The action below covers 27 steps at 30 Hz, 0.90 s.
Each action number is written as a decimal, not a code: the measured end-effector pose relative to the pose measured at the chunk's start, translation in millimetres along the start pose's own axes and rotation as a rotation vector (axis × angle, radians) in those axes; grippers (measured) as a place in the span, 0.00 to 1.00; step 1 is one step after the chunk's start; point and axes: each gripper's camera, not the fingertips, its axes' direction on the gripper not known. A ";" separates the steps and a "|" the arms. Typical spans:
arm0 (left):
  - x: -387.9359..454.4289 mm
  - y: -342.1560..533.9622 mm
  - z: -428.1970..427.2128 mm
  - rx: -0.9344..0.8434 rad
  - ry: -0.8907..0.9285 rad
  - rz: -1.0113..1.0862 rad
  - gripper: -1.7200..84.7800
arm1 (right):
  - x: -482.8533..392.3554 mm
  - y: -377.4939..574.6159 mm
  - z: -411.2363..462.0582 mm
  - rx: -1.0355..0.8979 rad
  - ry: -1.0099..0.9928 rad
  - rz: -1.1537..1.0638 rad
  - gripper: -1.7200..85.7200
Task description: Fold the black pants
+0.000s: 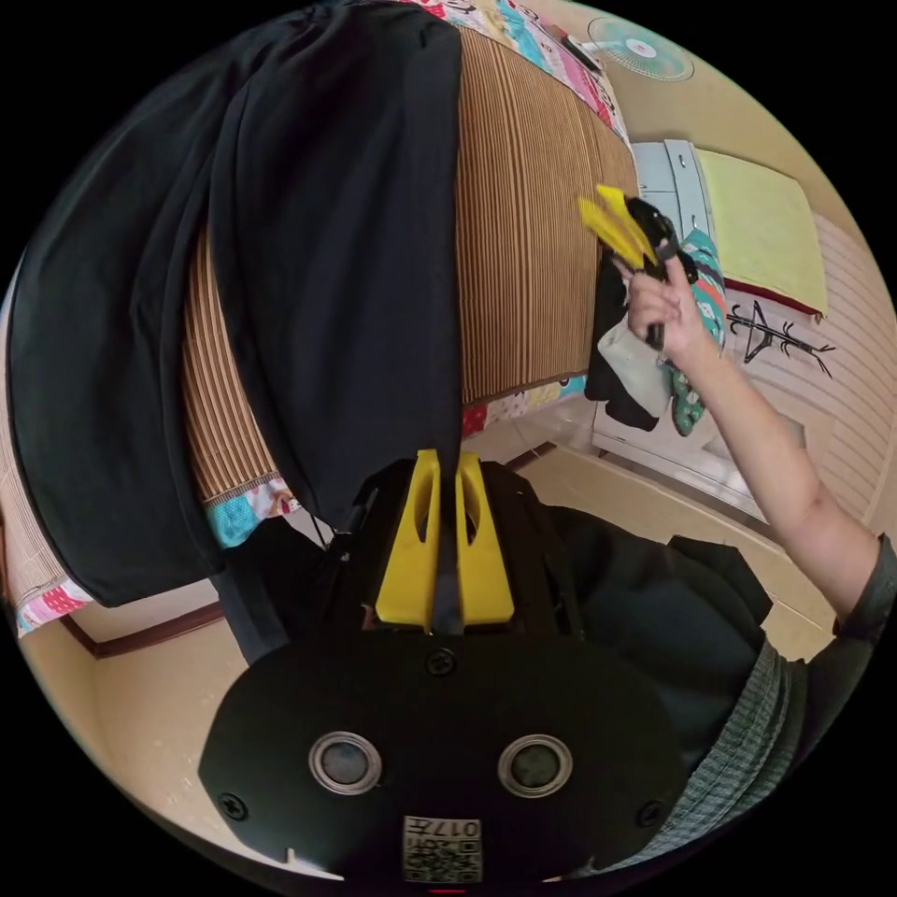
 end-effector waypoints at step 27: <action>-68.6 77.7 -102.3 0.327 0.585 0.107 0.01 | -260.6 -333.6 192.8 0.393 1.252 -0.360 0.05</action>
